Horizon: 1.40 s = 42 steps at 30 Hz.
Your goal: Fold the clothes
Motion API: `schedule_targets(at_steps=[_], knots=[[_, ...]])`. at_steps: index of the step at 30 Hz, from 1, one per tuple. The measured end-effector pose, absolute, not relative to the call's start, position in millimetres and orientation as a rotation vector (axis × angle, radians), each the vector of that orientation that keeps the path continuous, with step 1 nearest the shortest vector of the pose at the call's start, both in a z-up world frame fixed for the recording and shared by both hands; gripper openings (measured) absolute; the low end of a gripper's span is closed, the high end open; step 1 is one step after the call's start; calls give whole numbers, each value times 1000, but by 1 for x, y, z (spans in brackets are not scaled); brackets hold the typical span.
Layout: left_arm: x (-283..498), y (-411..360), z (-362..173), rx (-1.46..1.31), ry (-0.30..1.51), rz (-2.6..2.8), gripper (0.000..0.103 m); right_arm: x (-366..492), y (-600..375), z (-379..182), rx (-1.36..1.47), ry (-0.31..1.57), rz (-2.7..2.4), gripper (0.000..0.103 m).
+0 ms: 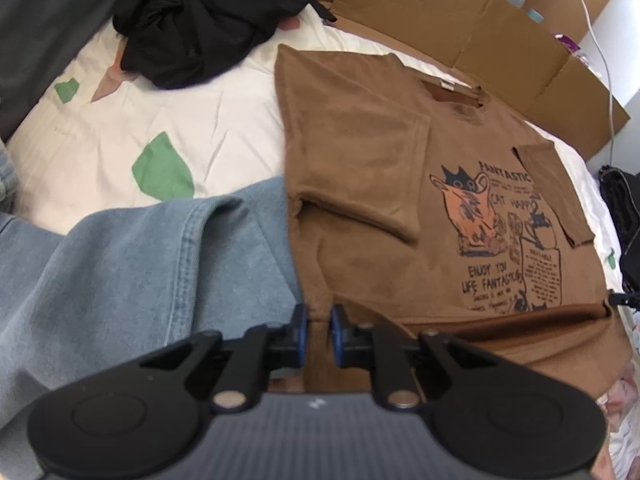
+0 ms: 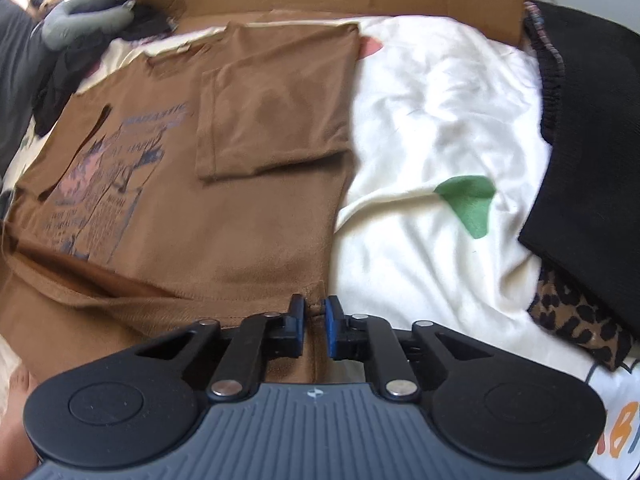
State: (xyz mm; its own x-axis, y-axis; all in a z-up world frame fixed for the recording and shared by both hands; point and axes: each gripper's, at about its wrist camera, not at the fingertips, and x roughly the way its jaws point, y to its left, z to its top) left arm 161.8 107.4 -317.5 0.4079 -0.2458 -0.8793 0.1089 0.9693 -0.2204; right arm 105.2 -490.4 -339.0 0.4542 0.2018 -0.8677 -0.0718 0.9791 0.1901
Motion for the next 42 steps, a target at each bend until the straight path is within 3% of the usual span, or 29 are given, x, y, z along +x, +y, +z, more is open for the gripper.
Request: schedule_targets(at_steps=[11, 13, 14, 15, 17, 20, 22, 23, 24, 34, 42], knots=[[158, 120, -322, -228, 1121, -143, 6, 100, -507, -344, 215, 1077, 82, 4], [161, 116, -324, -225, 1134, -161, 8, 99, -506, -343, 223, 1077, 95, 7], [162, 115, -324, -224, 1139, -167, 14, 100, -507, -344, 238, 1077, 94, 13], [163, 113, -325, -222, 1141, -170, 16, 100, -508, -344, 252, 1077, 94, 23], [163, 112, -327, -226, 1138, -172, 17, 101, -509, -345, 274, 1075, 101, 33], [163, 114, -329, -248, 1138, -176, 16, 103, -504, -349, 257, 1092, 120, 33], [161, 113, -326, -237, 1133, -178, 8, 102, -501, -347, 242, 1085, 126, 26], [159, 112, -324, -227, 1129, -178, 7, 101, -500, -346, 234, 1082, 129, 9], [157, 113, -321, -224, 1123, -179, 6, 100, -499, -345, 227, 1078, 132, 3], [136, 121, -278, -245, 1010, -189, 5, 84, -509, -298, 246, 958, 106, 3], [141, 125, -282, -252, 1004, -194, 5, 88, -510, -302, 242, 968, 92, 3]])
